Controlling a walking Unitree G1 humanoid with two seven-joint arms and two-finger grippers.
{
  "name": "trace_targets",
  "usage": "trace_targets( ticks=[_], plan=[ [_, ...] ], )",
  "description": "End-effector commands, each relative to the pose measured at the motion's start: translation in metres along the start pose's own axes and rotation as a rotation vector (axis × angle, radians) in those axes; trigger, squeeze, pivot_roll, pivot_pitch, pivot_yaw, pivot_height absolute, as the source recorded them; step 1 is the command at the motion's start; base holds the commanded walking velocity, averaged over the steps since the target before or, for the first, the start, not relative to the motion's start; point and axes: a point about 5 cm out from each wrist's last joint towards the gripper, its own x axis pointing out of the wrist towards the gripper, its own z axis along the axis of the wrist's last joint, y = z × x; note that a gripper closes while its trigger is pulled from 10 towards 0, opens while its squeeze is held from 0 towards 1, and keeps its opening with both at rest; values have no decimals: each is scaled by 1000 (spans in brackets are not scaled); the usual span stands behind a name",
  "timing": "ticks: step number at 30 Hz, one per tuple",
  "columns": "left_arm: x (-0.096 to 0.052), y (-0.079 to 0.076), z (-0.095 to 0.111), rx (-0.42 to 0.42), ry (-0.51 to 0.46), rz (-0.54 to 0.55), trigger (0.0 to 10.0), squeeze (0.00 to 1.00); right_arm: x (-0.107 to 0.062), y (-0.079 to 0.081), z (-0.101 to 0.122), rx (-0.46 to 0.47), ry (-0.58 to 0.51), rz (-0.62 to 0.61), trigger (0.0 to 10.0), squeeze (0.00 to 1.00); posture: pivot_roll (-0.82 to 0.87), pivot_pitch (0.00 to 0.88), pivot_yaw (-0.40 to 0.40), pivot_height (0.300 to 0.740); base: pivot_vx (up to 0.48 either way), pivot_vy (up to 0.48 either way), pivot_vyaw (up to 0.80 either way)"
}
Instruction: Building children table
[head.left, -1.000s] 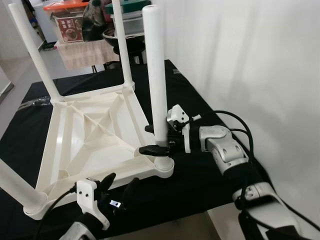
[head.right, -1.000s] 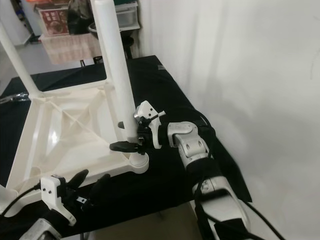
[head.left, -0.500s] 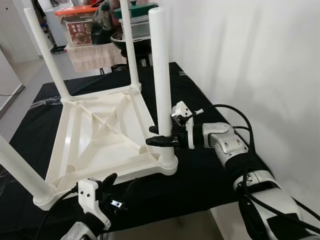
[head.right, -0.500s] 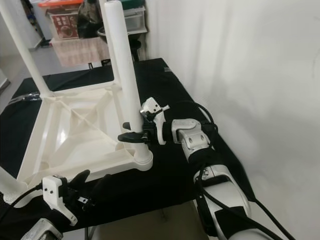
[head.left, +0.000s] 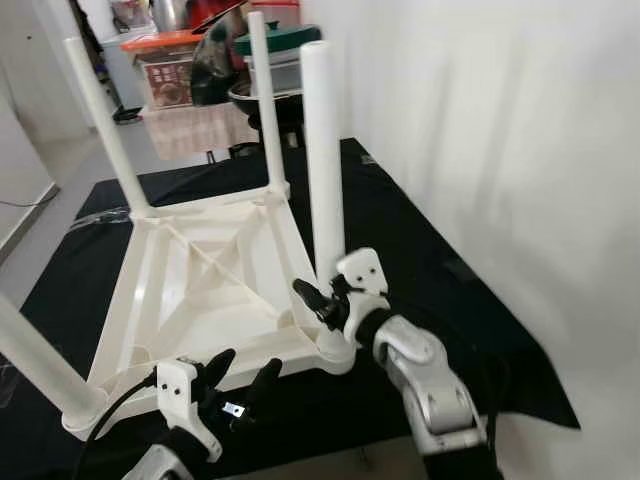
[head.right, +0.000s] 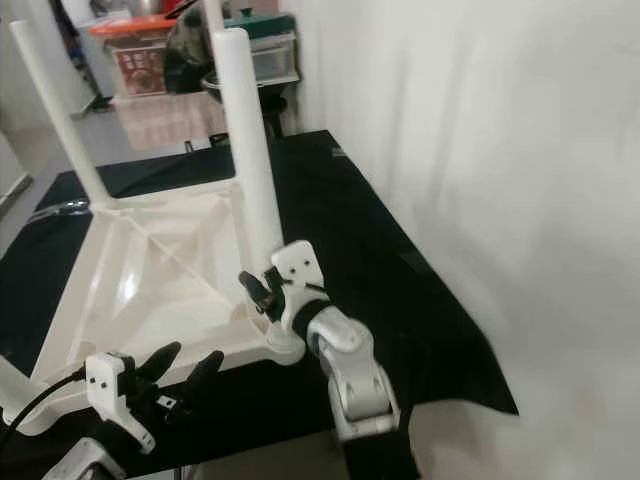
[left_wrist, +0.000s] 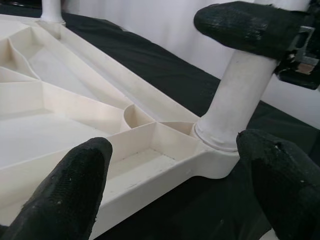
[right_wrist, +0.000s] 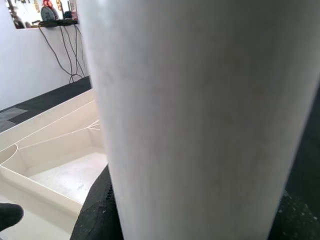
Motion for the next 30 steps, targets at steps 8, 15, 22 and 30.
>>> trace_targets(
  ticks=[8,15,22,30],
  plan=[
    [1,1,0,14,1,8,10000,0,13,-10,-3,102,59,177,10000,1000,-4,0,42,740,0,0,0],
    [4,-2,-1,42,9,-2,10000,0,21,-27,31,-36,1,594,10000,0,20,0,32,740,0,0,0],
    [1,-18,-6,160,71,-96,10000,0,36,-45,46,-64,55,625,2627,0,48,0,19,740,0,0,0],
    [-10,-45,-20,196,170,-237,10000,0,37,-58,41,-49,84,565,0,0,44,0,25,740,0,0,0]
  ],
)
